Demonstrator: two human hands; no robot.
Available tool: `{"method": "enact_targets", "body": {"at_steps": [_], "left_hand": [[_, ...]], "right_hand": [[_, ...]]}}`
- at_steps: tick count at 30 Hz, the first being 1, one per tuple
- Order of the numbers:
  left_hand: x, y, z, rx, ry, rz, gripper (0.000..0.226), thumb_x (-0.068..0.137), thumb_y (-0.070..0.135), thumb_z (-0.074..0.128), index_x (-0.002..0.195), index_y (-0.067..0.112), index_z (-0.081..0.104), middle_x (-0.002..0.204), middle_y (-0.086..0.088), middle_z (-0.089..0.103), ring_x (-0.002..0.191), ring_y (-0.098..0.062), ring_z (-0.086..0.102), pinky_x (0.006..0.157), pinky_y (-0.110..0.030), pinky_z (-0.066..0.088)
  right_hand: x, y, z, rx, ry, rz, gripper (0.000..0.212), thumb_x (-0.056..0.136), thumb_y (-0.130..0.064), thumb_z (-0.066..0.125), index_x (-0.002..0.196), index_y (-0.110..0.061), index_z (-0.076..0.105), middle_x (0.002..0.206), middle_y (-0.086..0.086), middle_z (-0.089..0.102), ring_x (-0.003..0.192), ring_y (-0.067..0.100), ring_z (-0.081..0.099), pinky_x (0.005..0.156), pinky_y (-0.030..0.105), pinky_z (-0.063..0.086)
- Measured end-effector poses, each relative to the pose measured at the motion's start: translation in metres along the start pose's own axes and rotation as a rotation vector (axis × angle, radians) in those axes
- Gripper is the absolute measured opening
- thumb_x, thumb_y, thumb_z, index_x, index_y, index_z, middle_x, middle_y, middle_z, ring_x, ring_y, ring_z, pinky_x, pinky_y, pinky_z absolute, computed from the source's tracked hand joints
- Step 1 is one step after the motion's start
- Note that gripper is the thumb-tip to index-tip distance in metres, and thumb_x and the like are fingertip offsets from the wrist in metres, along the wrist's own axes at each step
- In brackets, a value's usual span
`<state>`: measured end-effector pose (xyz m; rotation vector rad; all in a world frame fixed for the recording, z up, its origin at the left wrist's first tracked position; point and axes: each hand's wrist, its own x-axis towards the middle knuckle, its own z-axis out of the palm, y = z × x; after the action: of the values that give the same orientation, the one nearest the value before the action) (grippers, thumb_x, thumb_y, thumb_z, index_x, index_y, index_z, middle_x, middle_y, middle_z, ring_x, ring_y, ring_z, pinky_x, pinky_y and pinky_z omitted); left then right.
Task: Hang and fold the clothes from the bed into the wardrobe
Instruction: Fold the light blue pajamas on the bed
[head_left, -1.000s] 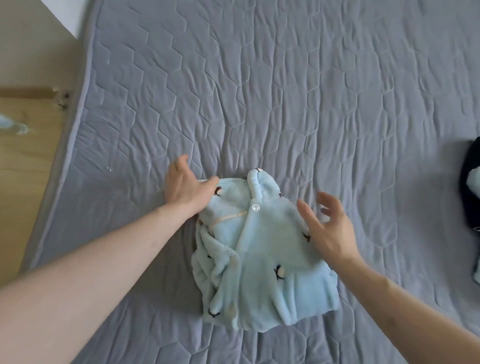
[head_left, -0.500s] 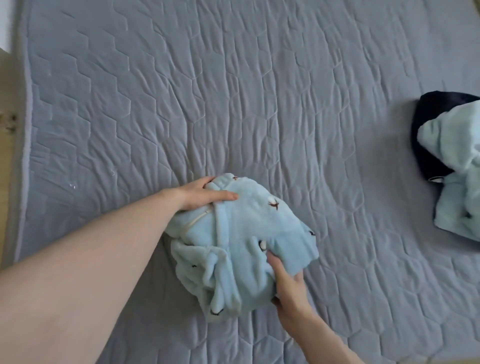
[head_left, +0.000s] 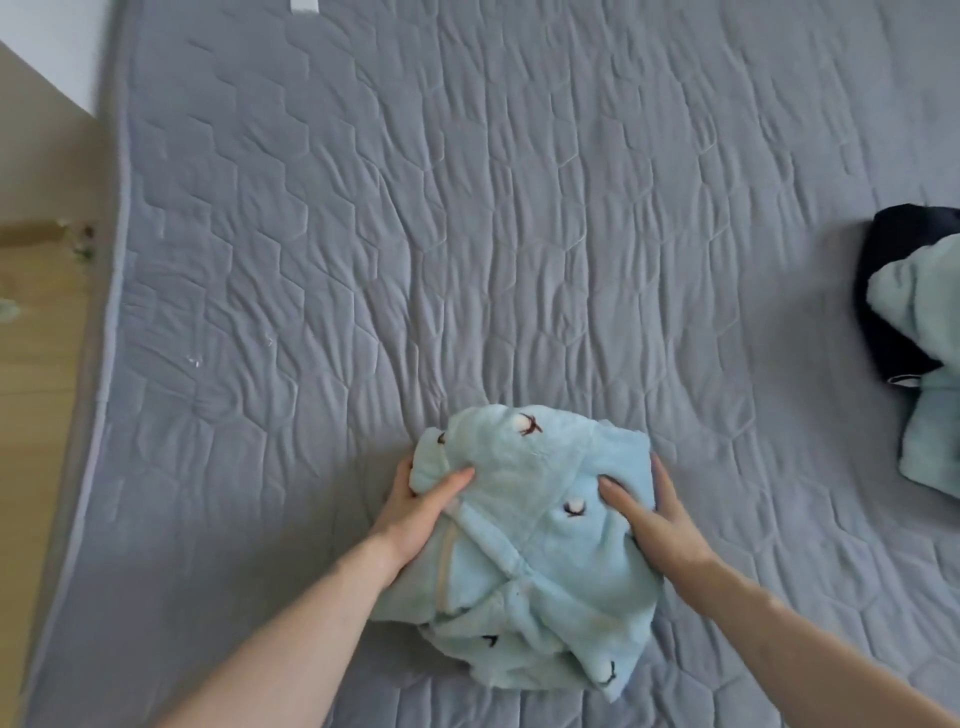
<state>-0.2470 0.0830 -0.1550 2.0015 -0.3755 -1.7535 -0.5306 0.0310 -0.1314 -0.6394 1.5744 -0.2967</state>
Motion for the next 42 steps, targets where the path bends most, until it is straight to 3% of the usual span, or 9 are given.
{"method": "enact_targets", "body": {"at_steps": [5,9,13,18,21,26,33,36,42], "left_hand": [[0.000,0.005,-0.004,-0.012,-0.128,0.065,0.091,0.062,0.072,0.084,0.140,0.035,0.053,0.122,0.004,0.073,0.111,-0.018,0.071,0.103,-0.047,0.052],[-0.035,0.016,-0.006,-0.024,-0.200,0.119,0.067,0.073,0.070,0.078,0.129,0.038,0.063,0.121,0.003,0.074,0.111,-0.018,0.071,0.099,-0.043,0.053],[-0.107,0.031,-0.011,-0.104,-0.135,0.121,0.067,0.065,0.074,0.081,0.122,0.041,0.068,0.117,0.005,0.076,0.106,-0.015,0.073,0.093,-0.039,0.054],[-0.238,0.057,-0.022,-0.156,0.006,0.125,0.082,0.056,0.080,0.081,0.126,0.041,0.063,0.113,0.010,0.076,0.101,-0.010,0.074,0.095,-0.039,0.055],[-0.330,0.067,-0.029,-0.203,0.106,0.117,0.088,0.056,0.081,0.081,0.131,0.039,0.060,0.115,0.011,0.075,0.103,-0.012,0.073,0.096,-0.039,0.054],[-0.471,0.067,-0.051,-0.330,0.221,0.191,0.077,0.060,0.078,0.080,0.124,0.037,0.067,0.113,0.011,0.076,0.100,-0.010,0.074,0.093,-0.038,0.054],[-0.598,0.022,-0.110,-0.597,0.479,0.241,0.071,0.059,0.073,0.084,0.118,0.035,0.071,0.109,0.010,0.077,0.096,-0.010,0.075,0.082,-0.033,0.055],[-0.632,-0.009,-0.149,-0.707,0.556,0.245,0.075,0.055,0.075,0.086,0.118,0.037,0.071,0.111,0.009,0.077,0.098,-0.013,0.075,0.086,-0.037,0.057],[-0.690,-0.075,-0.261,-0.846,0.716,0.273,0.081,0.053,0.076,0.087,0.117,0.029,0.071,0.107,0.005,0.078,0.094,-0.017,0.076,0.086,-0.042,0.058]], "right_hand": [[-0.007,0.006,0.002,0.133,-0.201,0.153,0.062,0.065,-0.066,0.085,0.117,-0.036,0.072,0.113,0.002,0.078,0.100,0.023,0.076,0.069,0.032,0.063],[-0.033,-0.008,-0.005,0.166,-0.243,0.181,0.057,0.072,-0.060,0.081,0.119,-0.028,0.074,0.115,0.007,0.077,0.103,0.026,0.075,0.074,0.036,0.063],[-0.091,-0.038,-0.015,0.115,-0.276,0.156,0.061,0.077,-0.062,0.079,0.127,-0.028,0.069,0.120,0.007,0.075,0.110,0.028,0.073,0.093,0.044,0.057],[-0.198,-0.097,-0.029,0.007,-0.379,0.098,0.056,0.080,-0.060,0.076,0.127,-0.031,0.067,0.120,0.006,0.075,0.109,0.028,0.073,0.092,0.045,0.058],[-0.269,-0.135,-0.034,-0.059,-0.465,0.053,0.055,0.078,-0.061,0.079,0.125,-0.037,0.066,0.118,0.002,0.076,0.107,0.025,0.074,0.081,0.039,0.062],[-0.375,-0.188,-0.015,-0.208,-0.603,-0.036,0.059,0.075,-0.057,0.080,0.128,-0.036,0.062,0.116,0.001,0.077,0.104,0.024,0.075,0.077,0.036,0.063],[-0.480,-0.216,0.079,-0.436,-0.772,-0.090,0.067,0.069,-0.060,0.085,0.126,-0.030,0.066,0.114,0.005,0.077,0.103,0.027,0.075,0.083,0.040,0.062],[-0.517,-0.219,0.140,-0.544,-0.850,-0.127,0.073,0.060,-0.066,0.087,0.121,-0.031,0.070,0.112,0.006,0.078,0.101,0.027,0.076,0.079,0.038,0.062],[-0.592,-0.207,0.290,-0.674,-0.933,-0.216,0.078,0.059,-0.064,0.086,0.125,-0.025,0.069,0.113,0.007,0.077,0.102,0.029,0.075,0.092,0.045,0.059]]}}
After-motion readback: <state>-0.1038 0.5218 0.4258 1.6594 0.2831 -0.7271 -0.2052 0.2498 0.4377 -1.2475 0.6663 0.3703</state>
